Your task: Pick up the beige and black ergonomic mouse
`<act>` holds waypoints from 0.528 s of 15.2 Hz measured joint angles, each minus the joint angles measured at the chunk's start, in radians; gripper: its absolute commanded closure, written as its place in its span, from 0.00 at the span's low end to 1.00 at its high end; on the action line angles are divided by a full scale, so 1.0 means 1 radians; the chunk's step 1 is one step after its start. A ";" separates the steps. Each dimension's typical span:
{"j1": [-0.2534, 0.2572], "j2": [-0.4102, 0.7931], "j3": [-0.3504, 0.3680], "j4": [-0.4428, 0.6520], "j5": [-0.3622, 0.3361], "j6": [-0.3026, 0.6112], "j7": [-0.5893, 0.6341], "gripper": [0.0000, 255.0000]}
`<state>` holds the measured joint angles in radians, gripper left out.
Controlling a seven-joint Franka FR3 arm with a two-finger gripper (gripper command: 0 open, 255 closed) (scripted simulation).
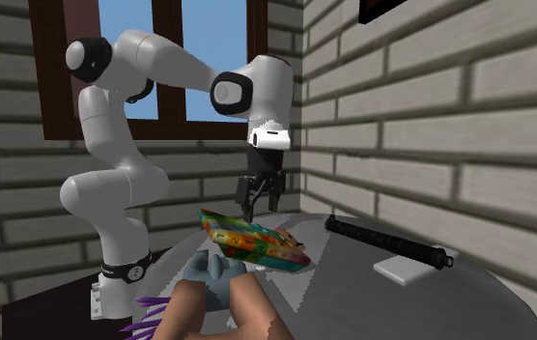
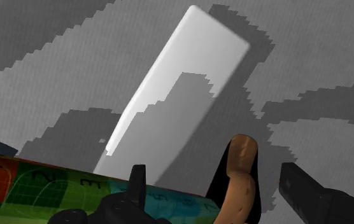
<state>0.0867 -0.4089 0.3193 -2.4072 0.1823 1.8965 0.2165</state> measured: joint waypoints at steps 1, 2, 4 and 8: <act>0.001 0.035 0.018 0.014 -0.002 0.025 0.025 0.00; 0.005 0.071 0.040 0.023 -0.004 0.054 0.054 0.00; 0.006 0.124 0.064 0.041 -0.012 0.093 0.091 0.00; 0.007 0.160 0.078 0.020 -0.017 0.154 0.107 0.00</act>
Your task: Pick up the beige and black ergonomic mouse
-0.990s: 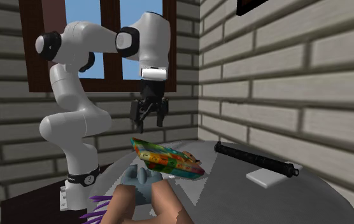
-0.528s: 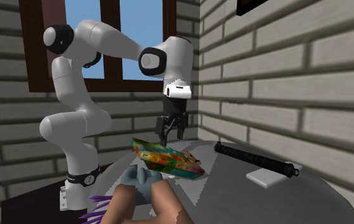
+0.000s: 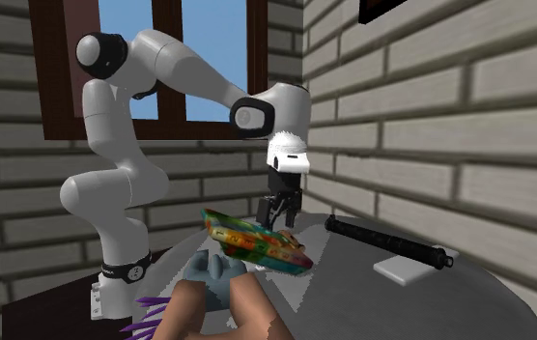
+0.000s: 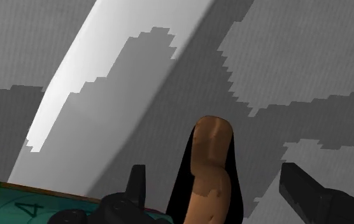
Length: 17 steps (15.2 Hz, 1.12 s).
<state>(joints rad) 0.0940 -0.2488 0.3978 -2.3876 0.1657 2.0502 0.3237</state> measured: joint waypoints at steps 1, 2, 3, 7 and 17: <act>0.000 0.005 0.001 -0.004 -0.002 0.012 0.000 0.00; 0.001 0.009 0.005 -0.005 -0.003 0.026 0.003 0.00; 0.001 0.017 0.007 -0.016 -0.003 0.042 0.004 0.00; 0.000 0.008 0.004 -0.018 -0.004 0.050 -0.001 1.00; -0.002 0.011 0.001 -0.016 -0.002 0.036 0.000 1.00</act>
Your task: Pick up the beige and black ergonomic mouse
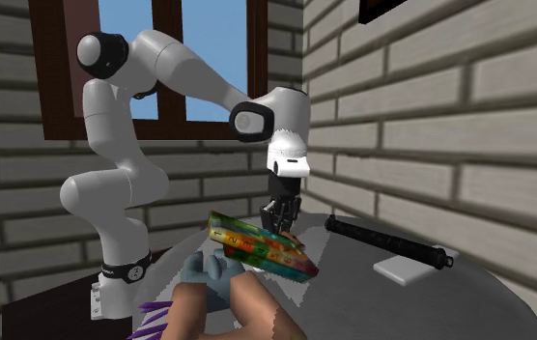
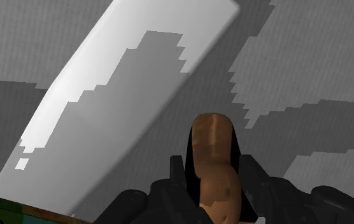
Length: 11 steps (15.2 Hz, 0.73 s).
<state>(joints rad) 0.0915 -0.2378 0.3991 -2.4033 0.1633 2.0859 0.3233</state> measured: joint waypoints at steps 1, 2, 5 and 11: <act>0.000 -0.004 -0.001 0.007 0.000 -0.012 0.000 1.00; 0.000 -0.008 -0.002 0.013 0.001 -0.025 0.000 1.00; 0.001 -0.027 -0.006 0.033 0.004 -0.070 -0.002 1.00; 0.000 -0.056 -0.017 0.087 0.006 -0.153 -0.004 1.00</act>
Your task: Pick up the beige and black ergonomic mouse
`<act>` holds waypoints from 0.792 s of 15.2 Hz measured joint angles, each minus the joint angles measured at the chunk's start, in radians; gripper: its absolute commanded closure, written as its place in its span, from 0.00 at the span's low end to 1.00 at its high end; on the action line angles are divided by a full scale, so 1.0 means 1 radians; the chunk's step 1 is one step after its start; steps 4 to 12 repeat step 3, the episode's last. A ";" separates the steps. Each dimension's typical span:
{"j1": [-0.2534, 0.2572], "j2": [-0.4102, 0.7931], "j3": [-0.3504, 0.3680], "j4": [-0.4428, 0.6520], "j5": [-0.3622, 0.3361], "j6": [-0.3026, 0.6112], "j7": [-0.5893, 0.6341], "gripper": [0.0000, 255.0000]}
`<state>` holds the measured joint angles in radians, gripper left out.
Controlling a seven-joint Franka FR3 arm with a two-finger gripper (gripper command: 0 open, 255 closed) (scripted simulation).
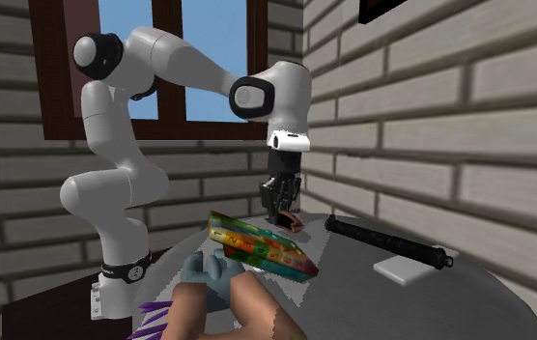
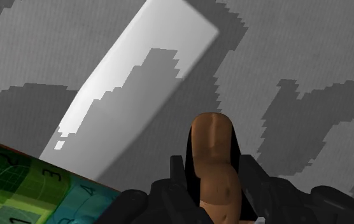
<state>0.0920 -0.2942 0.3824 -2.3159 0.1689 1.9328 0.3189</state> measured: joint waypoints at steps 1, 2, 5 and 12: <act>0.000 -0.003 -0.001 0.009 0.000 -0.012 0.000 1.00; -0.002 -0.008 -0.005 0.019 -0.001 -0.027 -0.003 1.00; -0.001 -0.011 -0.005 0.025 0.000 -0.036 -0.001 1.00; -0.001 -0.011 -0.005 0.025 0.000 -0.036 -0.001 1.00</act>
